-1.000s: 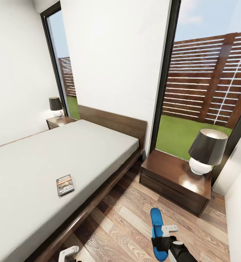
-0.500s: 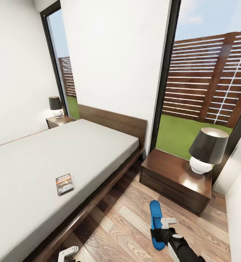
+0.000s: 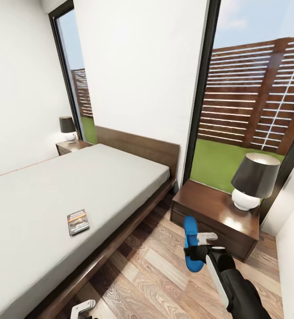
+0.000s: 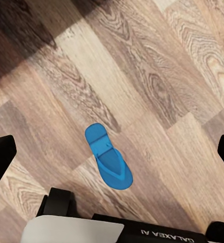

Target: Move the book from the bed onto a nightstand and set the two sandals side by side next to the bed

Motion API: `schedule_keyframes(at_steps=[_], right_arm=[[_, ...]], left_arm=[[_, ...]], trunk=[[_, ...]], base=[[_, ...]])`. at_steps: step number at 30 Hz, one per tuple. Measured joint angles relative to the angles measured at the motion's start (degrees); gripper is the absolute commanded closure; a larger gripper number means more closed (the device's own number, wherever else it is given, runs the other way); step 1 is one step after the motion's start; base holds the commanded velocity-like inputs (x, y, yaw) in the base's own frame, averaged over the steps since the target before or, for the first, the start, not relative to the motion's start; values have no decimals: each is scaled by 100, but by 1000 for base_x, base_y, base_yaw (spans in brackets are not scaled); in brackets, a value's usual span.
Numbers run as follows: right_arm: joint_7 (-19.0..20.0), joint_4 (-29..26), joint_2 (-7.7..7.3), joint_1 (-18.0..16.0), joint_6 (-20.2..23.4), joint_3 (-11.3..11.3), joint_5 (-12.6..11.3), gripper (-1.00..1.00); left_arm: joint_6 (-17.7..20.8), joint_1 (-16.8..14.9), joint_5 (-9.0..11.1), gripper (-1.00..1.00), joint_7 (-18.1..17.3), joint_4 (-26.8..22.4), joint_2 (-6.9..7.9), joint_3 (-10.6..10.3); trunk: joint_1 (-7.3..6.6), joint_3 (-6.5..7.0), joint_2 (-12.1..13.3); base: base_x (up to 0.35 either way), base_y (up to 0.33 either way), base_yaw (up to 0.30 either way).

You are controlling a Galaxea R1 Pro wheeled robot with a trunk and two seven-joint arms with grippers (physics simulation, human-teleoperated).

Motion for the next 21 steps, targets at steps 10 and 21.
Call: schedule_keyframes(at_steps=[10, 21], right_arm=[[-5, -444, 5, -19, 428, -1, -7, 100], [27, -419, -23, -18, 430, -1, -28, 100]], left_arm=[[-7, 0, -1, -100, 1, 0, -5, -4], [-3, 0, 2, -100, 1, -6, 4, -1]], trunk=[[220, -180, -401], [418, -342, -762]], base=[[0, 0, 0], [0, 0, 0]])
